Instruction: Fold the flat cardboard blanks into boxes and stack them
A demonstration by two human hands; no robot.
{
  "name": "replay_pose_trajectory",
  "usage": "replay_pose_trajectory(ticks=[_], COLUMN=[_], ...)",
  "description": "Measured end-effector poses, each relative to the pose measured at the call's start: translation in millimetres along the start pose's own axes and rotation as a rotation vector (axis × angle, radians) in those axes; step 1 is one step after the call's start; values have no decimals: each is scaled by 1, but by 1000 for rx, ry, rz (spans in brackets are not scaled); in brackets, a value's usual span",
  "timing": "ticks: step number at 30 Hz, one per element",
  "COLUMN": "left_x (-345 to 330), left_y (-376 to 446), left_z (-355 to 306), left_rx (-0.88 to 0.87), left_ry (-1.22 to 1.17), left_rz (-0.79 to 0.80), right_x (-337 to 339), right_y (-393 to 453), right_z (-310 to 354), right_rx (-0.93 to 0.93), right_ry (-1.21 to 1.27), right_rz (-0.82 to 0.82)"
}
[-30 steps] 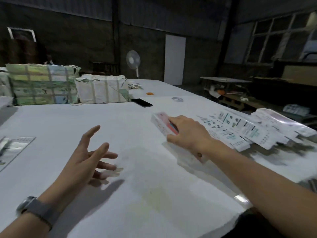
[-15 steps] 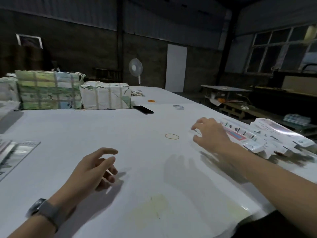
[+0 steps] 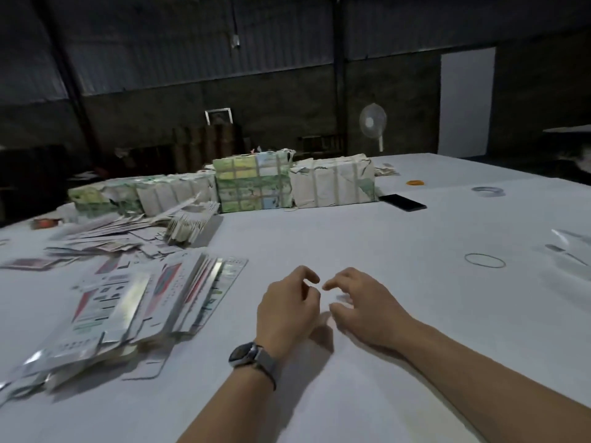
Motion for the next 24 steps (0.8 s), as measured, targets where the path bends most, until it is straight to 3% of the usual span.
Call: replay_pose_trajectory(ticks=[4, 7, 10, 12, 24], left_x=[39, 79, 101, 98, 81], left_y=[16, 33, 28, 19, 4], left_z=[16, 64, 135, 162, 54], left_rx=[-10, 143, 426, 493, -45], left_ry=[189, 487, 707, 711, 673], left_rz=[-130, -163, 3, 118, -86], right_x=[3, 1, -6, -7, -4], right_y=[-5, -3, -1, 0, -2], right_z=[-8, -8, -5, -4, -3], right_rx=[31, 36, 46, 54, 29], right_ry=[89, 110, 86, 76, 70], right_rz=[2, -2, 32, 42, 40])
Point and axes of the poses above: each hand's wrist, its own y-axis towards the middle knuckle, its own x-axis out of the back of the hand, z = x × y, the point moved 10 cm from there along y, towards the middle knuckle, and after that the axes turned 6 degrees about y, right-handed, at the moved point
